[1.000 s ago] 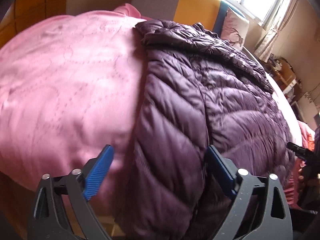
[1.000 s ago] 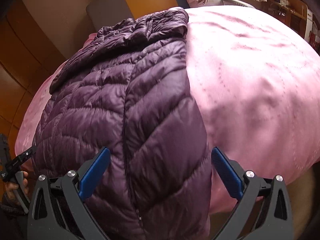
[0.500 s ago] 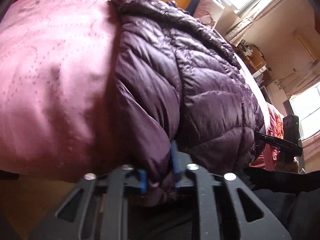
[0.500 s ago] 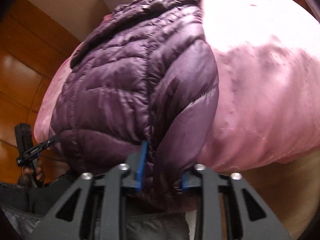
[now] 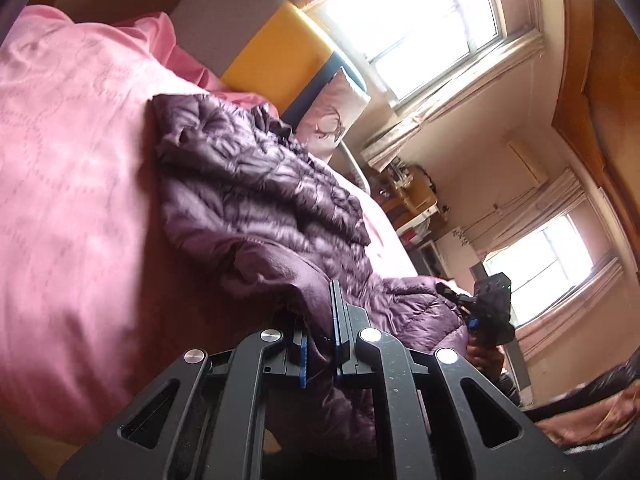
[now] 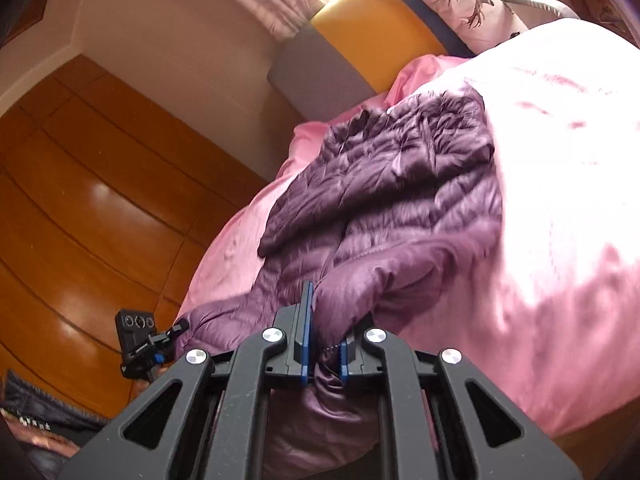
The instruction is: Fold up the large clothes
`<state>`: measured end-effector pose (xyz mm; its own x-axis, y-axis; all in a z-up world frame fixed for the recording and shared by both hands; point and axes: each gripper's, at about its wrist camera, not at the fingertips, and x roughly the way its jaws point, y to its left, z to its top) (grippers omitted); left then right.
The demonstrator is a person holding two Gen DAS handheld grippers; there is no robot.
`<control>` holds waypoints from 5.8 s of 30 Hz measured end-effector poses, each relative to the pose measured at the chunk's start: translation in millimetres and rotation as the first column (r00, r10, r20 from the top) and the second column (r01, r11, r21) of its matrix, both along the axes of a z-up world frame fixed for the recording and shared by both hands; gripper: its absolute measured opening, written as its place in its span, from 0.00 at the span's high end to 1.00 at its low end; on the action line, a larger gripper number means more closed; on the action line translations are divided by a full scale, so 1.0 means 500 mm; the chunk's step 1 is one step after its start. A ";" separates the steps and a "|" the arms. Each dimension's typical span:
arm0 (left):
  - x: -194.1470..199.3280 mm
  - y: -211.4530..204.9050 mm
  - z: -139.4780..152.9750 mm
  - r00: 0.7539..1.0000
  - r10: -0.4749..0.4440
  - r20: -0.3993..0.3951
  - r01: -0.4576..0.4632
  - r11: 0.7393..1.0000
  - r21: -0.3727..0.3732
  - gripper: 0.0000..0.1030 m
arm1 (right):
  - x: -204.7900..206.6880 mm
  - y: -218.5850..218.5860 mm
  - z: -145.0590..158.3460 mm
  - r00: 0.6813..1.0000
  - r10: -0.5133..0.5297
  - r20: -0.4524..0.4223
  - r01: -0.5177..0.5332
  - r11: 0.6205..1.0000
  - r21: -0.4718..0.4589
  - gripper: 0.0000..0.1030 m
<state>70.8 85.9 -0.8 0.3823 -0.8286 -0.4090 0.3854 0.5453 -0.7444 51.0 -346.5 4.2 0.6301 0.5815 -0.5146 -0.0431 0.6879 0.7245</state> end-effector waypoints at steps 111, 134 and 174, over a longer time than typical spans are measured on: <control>0.456 -0.104 -0.143 0.972 0.232 -0.024 -0.199 0.880 0.431 0.95 | 0.442 -0.036 -0.103 0.948 -0.302 -0.101 0.200 0.810 -0.551 0.72; 0.169 0.027 -0.178 0.975 0.126 -0.183 -0.121 0.992 0.038 0.59 | 0.053 -0.064 -0.095 0.968 -0.221 -0.116 0.172 0.928 -0.329 0.79; 0.223 -0.260 -0.055 0.986 -0.141 0.091 0.075 0.856 0.511 0.97 | 0.301 0.211 -0.072 0.986 0.125 -0.114 -0.169 0.751 -0.638 1.00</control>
<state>182.4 -44.3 -28.5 0.3762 -0.5598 -0.7384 0.5324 0.7828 -0.3222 201.6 -241.0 -31.7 0.5198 0.1822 -0.8346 -0.1550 0.9809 0.1176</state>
